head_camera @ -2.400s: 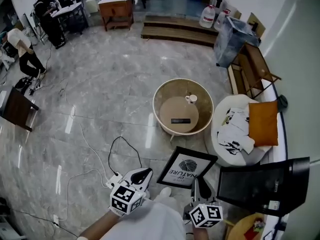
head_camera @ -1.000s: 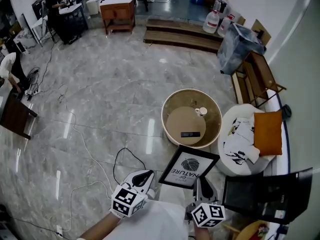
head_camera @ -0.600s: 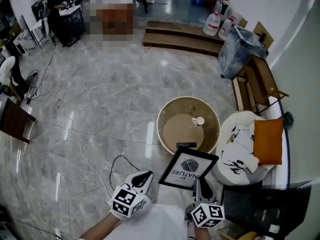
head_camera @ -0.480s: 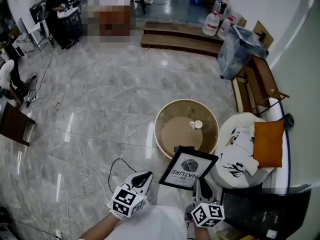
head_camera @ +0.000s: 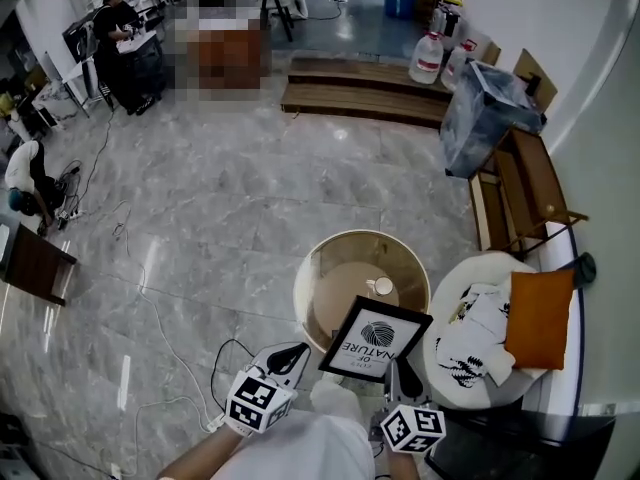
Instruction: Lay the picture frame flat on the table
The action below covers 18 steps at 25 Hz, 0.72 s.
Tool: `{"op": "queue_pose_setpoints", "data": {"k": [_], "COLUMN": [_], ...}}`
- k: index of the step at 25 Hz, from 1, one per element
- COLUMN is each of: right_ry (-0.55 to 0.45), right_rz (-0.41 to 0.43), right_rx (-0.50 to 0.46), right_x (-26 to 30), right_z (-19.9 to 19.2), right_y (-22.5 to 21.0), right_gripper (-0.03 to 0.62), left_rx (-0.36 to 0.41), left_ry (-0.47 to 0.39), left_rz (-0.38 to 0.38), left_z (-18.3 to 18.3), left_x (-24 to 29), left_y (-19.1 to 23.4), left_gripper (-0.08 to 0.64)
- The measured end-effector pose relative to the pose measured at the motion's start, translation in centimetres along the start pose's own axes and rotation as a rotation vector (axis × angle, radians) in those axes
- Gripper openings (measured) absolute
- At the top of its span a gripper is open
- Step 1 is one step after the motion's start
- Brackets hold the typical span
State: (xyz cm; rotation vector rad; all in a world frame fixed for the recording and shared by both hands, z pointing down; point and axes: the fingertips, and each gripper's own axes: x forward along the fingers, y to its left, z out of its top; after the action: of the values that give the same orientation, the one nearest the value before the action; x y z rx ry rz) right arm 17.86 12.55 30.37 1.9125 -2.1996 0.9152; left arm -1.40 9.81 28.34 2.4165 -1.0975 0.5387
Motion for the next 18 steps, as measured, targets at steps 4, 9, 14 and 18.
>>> {"op": "queue_pose_setpoints", "data": {"k": [4,9,14,18], "right_ry": [-0.008,0.001,0.017,0.018], "right_rz": [0.014,0.018,0.024,0.028], "right_rx": [0.013,0.044,0.076,0.087], "right_x": [2.3,4.5,5.9,6.5], "right_z": [2.3,3.3,3.1,3.4], "right_y": [-2.2,-5.0,-6.5,-7.0], "right_gripper": [0.06,0.06,0.06,0.06], "left_rx": [0.005,-0.01,0.003,0.023], "left_ry": [-0.003,0.015,0.013,0.027], "left_rz": [0.021,0.048,0.053,0.046], "left_z": [1.8,2.2,3.2,3.7], "left_x": [3.0,5.9,7.9,8.7], "left_y": [0.2,-0.1,-0.6,-1.1], "left_gripper": [0.009,0.009,0.009,0.009]}}
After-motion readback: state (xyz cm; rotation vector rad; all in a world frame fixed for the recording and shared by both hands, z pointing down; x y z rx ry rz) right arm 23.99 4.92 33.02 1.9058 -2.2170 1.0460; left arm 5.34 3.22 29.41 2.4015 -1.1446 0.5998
